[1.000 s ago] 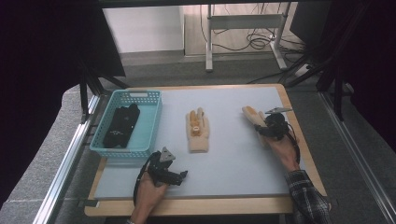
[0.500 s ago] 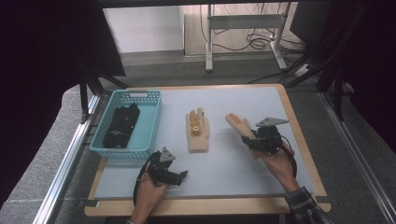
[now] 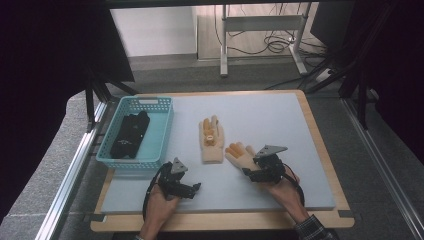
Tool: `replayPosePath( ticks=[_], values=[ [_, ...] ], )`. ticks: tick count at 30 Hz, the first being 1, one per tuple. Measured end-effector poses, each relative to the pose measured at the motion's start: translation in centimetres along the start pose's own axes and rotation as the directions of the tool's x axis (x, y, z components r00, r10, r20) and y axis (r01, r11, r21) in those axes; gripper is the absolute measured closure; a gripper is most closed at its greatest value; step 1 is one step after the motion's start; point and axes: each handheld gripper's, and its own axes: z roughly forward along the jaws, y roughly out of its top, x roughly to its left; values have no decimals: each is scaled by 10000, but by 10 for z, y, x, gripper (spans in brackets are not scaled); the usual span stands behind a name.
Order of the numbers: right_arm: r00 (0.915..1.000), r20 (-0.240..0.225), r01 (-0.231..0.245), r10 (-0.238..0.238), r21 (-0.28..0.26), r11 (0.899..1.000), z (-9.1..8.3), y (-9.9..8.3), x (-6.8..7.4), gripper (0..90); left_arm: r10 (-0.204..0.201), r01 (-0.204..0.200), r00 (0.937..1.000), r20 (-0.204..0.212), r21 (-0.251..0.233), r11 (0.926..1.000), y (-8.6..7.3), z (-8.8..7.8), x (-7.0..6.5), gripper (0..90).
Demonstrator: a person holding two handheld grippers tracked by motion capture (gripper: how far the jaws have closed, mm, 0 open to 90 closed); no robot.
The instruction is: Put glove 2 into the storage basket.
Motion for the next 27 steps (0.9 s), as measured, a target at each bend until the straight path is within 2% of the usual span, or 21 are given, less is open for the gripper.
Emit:
replayPosePath(
  ticks=[3,6,12,16,21,27],
  values=[
    [9999,30,121,-120,-261,9996,-11,5,1,327,8,-8,10000,0,9,10000,0,0,0,29],
    [9999,104,85,-79,-551,9984,-24,10,-5,350,-2,2,10000,-2,0,10000,0,0,0,29],
    [9989,389,-268,278,-257,9993,-37,-2,-28,652,43,-43,10000,-1,32,10000,0,0,0,29],
    [9956,672,-647,649,-50,9979,-39,-18,-44,787,38,-38,10000,-3,31,10000,0,0,0,29],
    [9921,810,-976,961,143,9951,-36,-36,-58,843,35,-35,10000,-5,27,10000,0,0,0,29],
    [9965,324,-771,771,4,9970,-37,-47,-48,850,43,-43,10000,-15,40,10000,0,0,0,29]
  ],
)
